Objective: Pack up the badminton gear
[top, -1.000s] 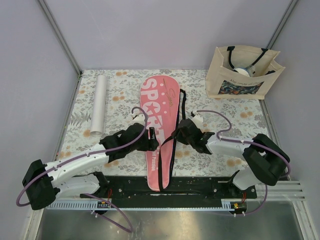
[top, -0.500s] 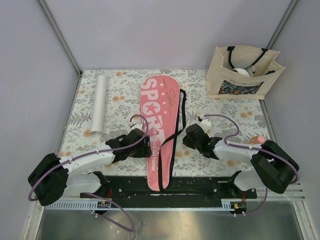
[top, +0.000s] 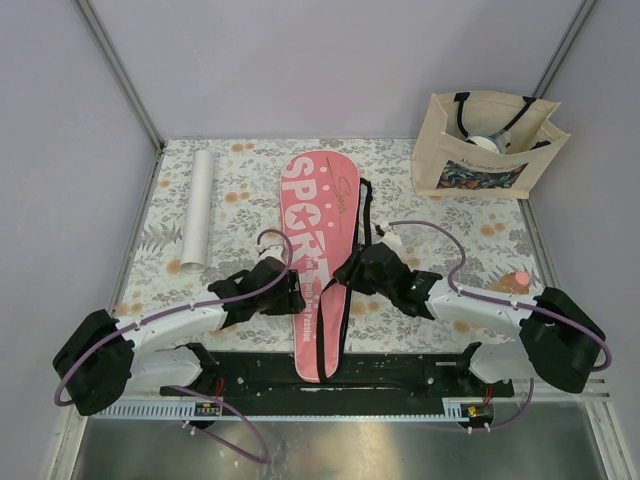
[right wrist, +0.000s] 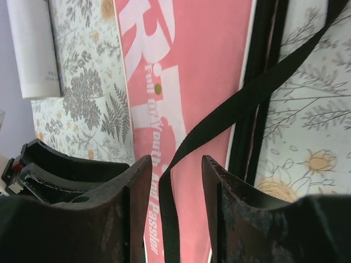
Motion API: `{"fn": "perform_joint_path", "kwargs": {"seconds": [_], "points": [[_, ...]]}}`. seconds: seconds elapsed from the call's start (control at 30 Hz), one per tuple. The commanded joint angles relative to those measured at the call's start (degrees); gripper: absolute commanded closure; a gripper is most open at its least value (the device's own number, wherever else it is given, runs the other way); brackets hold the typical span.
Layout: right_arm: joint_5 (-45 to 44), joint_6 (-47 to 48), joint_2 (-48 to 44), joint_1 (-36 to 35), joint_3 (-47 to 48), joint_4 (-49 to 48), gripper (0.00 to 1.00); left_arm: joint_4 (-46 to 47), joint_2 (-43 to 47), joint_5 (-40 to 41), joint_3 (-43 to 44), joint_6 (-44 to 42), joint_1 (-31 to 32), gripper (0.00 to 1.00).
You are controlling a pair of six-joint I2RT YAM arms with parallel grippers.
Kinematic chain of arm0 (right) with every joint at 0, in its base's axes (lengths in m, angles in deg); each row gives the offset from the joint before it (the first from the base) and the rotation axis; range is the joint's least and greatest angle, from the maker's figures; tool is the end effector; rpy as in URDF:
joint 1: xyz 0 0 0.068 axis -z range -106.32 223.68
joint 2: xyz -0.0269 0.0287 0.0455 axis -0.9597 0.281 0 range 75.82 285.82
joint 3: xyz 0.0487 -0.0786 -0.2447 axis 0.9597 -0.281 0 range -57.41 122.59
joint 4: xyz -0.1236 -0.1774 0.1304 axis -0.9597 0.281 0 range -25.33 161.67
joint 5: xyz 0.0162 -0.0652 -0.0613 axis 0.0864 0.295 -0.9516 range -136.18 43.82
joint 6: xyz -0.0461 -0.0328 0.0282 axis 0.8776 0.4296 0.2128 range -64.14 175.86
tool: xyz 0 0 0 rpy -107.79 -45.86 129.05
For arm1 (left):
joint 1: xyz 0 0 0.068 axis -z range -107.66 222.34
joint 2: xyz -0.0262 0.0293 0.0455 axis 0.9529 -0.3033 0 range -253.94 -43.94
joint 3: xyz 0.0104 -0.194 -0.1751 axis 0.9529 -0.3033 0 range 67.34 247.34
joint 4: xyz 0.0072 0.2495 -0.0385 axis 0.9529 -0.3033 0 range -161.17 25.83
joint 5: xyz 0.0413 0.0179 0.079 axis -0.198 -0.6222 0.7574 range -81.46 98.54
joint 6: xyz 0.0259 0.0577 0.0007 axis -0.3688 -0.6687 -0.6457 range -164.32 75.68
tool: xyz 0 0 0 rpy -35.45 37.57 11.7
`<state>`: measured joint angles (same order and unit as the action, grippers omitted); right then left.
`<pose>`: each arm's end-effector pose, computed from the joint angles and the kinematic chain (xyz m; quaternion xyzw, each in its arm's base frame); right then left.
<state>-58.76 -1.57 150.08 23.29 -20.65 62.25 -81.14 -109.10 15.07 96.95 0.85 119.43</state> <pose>0.1830 0.2044 0.1909 0.1046 0.8772 0.3131 0.3485 0.1503 -0.1536 0.1574 -0.0024 0.9456 -0.1938 0.2611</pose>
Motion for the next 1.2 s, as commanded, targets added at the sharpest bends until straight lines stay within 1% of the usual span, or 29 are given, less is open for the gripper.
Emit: {"fn": "perform_joint_path", "kwargs": {"seconds": [0.0,0.03,0.1,0.23,0.33,0.43,0.53,0.6,0.73,0.8,0.83,0.9,1.0,1.17], "points": [[1.1,-3.7,3.8,-2.6,2.0,-1.8,0.48,3.3,1.6,-1.6,-0.8,1.1,-0.6,0.37],[1.2,-4.0,4.7,-3.0,2.3,-1.9,0.45,3.2,1.7,-1.6,-1.0,1.2,-0.8,0.37],[1.9,-4.2,6.4,-3.6,2.9,-2.2,0.43,3.3,1.5,-1.8,-1.1,1.2,-0.9,0.37],[2.6,-4.5,10.0,-4.7,4.2,-5.7,0.43,3.4,1.5,-1.9,-1.6,1.3,-1.0,0.36],[4.0,-4.6,13.6,-4.9,6.0,-6.6,0.43,3.8,1.4,-1.9,-1.8,1.6,-1.1,0.36],[4.2,-4.7,14.9,-4.9,6.4,-7.1,0.43,3.5,1.2,-1.6,-1.8,1.8,-1.2,0.37],[2.7,-4.1,14.4,-4.9,6.5,-5.9,0.51,3.3,1.2,-1.5,-2.0,2.0,-1.3,0.37],[1.4,-3.1,13.6,-4.9,6.6,-4.4,0.61,3.3,1.0,-1.5,-2.1,2.1,-1.5,0.37],[-2.8,-1.4,10.1,-4.8,4.4,-1.0,0.88,3.2,0.3,-1.7,-1.9,2.1,-1.7,0.37],[-5.3,-1.0,7.7,-4.6,2.5,-0.1,0.97,3.2,0.0,-1.8,-1.8,2.1,-1.7,0.36],[-7.0,-0.9,5.8,-4.7,1.4,0.7,1.00,3.0,-0.1,-1.8,-1.8,2.1,-1.8,0.36],[-8.8,-0.6,3.3,-4.5,0.0,2.1,1.00,2.6,-0.2,-1.3,-1.9,2.0,-1.8,0.36],[-10.6,-0.3,0.5,-4.4,-1.3,7.9,1.00,1.9,-0.3,-0.6,-1.8,1.9,-2.0,0.36],[-13.5,-1.6,-2.8,-4.5,-5.2,13.3,0.94,0.8,-0.6,-1.1,-1.3,2.0,-2.4,0.36]]}}
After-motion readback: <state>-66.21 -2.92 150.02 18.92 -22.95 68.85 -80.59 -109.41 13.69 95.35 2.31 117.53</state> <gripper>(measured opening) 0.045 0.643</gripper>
